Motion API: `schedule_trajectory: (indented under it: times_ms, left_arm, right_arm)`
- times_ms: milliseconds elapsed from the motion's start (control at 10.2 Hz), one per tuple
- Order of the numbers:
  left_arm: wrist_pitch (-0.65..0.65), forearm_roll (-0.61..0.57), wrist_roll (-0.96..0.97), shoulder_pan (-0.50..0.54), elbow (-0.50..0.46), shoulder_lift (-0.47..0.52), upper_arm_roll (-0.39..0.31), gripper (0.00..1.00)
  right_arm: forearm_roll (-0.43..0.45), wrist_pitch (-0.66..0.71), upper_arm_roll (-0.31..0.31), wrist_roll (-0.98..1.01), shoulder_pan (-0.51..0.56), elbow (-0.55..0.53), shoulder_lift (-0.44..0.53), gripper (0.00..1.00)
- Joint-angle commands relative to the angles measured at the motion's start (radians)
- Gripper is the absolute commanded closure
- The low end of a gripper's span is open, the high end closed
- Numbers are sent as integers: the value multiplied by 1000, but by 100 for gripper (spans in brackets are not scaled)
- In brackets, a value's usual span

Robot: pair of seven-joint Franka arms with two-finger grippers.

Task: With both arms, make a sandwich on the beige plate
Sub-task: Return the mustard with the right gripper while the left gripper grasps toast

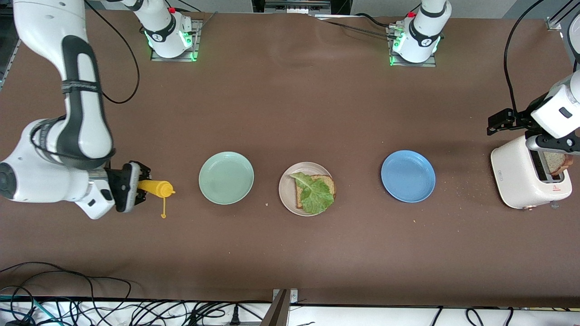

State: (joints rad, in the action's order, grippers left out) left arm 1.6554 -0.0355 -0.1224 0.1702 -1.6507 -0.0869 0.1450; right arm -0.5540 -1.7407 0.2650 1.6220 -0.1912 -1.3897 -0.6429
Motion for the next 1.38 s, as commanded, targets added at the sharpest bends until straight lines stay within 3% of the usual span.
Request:
schedule_trajectory:
  times_ms: [0,197,393,688,885,1278]
  left_arm:
    - [-22,-29,6,-6,23,-10,1,0]
    - [-22,-34,3,3,26,-8,1,0]
    - [-22,-35,6,12,25,-10,-4,0]
    - [-22,-47,4,34,25,-43,-8,0]
    - [-19,-116,-106,63,46,-82,-8,0]
    - [-14,-116,-180,216,63,-163,-27,0]
  right_arm:
    - [-175,36,-20,203,105,-128,42,100]
    - [-318,79,-21,358,185,-210,28,100]
    - [-363,139,-23,464,249,-233,-6,100]
    - [-544,312,-23,648,355,-281,-131,100]
    - [-560,319,-24,738,372,-281,-178,100]
    - [-635,317,-29,899,368,-276,-234,100]
